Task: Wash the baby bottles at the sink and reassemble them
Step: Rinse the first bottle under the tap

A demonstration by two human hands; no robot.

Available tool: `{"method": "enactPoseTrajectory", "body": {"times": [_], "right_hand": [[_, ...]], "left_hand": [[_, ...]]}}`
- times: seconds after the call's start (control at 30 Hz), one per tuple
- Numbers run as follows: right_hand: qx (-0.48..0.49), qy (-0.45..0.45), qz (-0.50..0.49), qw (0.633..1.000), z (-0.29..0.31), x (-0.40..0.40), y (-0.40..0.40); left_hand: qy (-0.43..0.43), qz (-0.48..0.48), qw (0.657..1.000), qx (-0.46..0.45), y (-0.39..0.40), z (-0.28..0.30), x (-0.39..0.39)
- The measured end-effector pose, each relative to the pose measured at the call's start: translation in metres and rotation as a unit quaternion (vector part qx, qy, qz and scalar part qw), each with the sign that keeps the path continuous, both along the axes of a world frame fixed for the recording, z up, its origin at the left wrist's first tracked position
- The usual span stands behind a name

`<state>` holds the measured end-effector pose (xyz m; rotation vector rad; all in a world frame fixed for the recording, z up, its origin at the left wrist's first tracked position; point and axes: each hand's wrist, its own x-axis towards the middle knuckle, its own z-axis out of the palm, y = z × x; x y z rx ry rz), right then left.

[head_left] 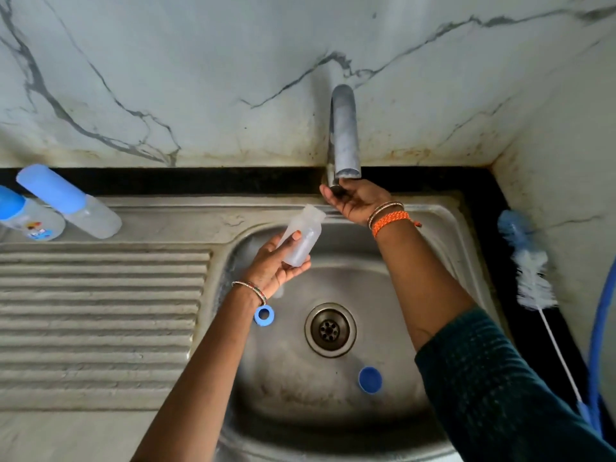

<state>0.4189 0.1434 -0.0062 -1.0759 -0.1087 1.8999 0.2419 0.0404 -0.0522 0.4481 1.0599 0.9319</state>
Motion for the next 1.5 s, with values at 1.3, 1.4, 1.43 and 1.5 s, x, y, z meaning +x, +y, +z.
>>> {"method": "enactPoseTrajectory", "body": {"times": [1.3,1.4,1.43,1.5], "right_hand": [[0.251,-0.297,0.143,0.910,0.006,-0.004,-0.115],[0.218,-0.364,0.045,0.904,0.005,-0.011,-0.114],[0.210,-0.371,0.033,0.904,0.005,-0.012,-0.114],[0.203,-0.373,0.066,0.903,0.006,-0.011,-0.112]], "left_hand": [[-0.052,-0.043,0.993,-0.101,-0.045,0.043,0.018],[0.049,-0.029,0.997,-0.046,-0.045,0.041,0.034],[0.091,-0.020,0.995,-0.025,-0.045,0.039,0.040],[0.187,0.003,0.982,0.030,-0.044,0.033,0.046]]}}
